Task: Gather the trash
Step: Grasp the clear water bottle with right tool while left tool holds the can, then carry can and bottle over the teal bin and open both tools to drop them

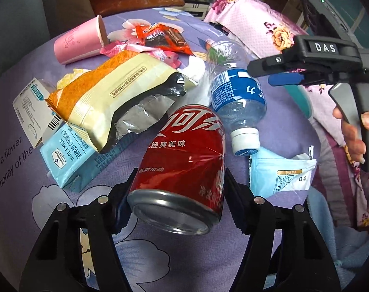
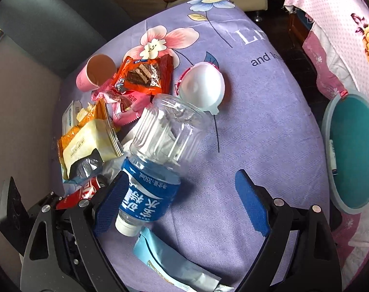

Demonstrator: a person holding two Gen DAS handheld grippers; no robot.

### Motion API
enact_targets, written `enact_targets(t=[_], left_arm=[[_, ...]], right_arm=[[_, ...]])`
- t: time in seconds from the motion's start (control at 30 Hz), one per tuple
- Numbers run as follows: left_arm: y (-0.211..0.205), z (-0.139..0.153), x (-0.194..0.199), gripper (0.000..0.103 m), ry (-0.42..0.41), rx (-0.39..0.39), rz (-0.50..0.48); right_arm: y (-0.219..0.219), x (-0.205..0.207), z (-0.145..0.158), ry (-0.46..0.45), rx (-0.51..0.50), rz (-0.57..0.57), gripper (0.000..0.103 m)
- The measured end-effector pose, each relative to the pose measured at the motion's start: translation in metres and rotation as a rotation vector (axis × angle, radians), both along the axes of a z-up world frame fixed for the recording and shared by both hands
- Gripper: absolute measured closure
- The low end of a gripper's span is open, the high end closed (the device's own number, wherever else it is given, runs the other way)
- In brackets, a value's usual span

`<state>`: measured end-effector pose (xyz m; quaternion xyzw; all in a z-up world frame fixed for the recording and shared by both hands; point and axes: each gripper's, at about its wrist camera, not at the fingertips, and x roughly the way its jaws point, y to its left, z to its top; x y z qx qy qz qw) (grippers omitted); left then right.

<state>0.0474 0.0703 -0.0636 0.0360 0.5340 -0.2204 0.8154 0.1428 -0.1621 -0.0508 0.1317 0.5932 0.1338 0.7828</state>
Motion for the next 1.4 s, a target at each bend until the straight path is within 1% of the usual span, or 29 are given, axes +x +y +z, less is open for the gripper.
enact_targets(t=[0.1,0.2,0.3,0.37,0.43,0.47,0.5,0.53,0.57,0.6,0.67,0.9,1.03,1.13,1.27,1.4], left_arm=[[0.000,-0.010,0.003,0.036,0.031,0.016,0.004],[-0.001,-0.012,0.007,0.036,0.042,0.014,0.008],[-0.002,-0.013,0.014,0.034,0.046,0.015,0.012],[-0.004,-0.014,0.021,0.025,0.046,0.016,0.011],[-0.008,-0.014,0.023,0.023,0.039,0.021,0.009],[-0.010,-0.014,0.025,0.023,0.035,0.024,0.009],[-0.011,-0.014,0.025,0.023,0.032,0.024,0.010],[-0.012,-0.015,0.025,0.025,0.029,0.027,0.014],[-0.012,-0.014,0.025,0.040,0.022,0.032,0.019],[-0.017,-0.012,0.027,0.042,0.017,0.037,0.025],[-0.014,-0.009,0.026,0.042,0.020,0.019,0.050],[-0.006,0.014,0.012,0.042,-0.012,-0.021,0.105],[0.002,0.028,0.006,0.042,-0.024,-0.067,0.120],[-0.007,0.038,0.000,0.042,-0.044,-0.073,0.125],[-0.017,0.048,0.002,0.042,-0.055,-0.074,0.135],[-0.036,0.055,0.011,0.042,-0.079,-0.070,0.121]], right_arm=[[0.011,0.013,-0.009,0.019,0.027,0.011,0.018],[0.020,0.022,-0.016,0.038,0.065,0.029,0.018],[0.028,0.028,-0.021,0.052,0.076,0.041,0.018],[0.031,0.030,-0.023,0.053,0.081,0.045,0.018],[0.034,0.031,-0.025,0.056,0.092,0.049,0.018],[0.035,0.031,-0.027,0.060,0.093,0.053,0.019],[0.038,0.031,-0.029,0.065,0.091,0.057,0.028],[0.041,0.031,-0.030,0.061,0.110,0.063,0.032],[0.042,0.030,-0.029,0.055,0.113,0.068,0.033],[0.044,0.029,-0.026,0.039,0.095,0.074,0.033],[0.048,0.026,-0.021,0.010,0.077,0.085,0.033],[0.036,0.014,0.012,-0.088,0.089,0.065,0.034],[0.029,0.006,0.032,-0.148,0.075,0.066,0.034],[0.016,0.000,0.043,-0.186,0.065,0.044,0.034],[-0.008,-0.008,0.052,-0.212,0.079,0.001,0.034],[-0.039,-0.015,0.060,-0.239,0.088,-0.055,0.034]])
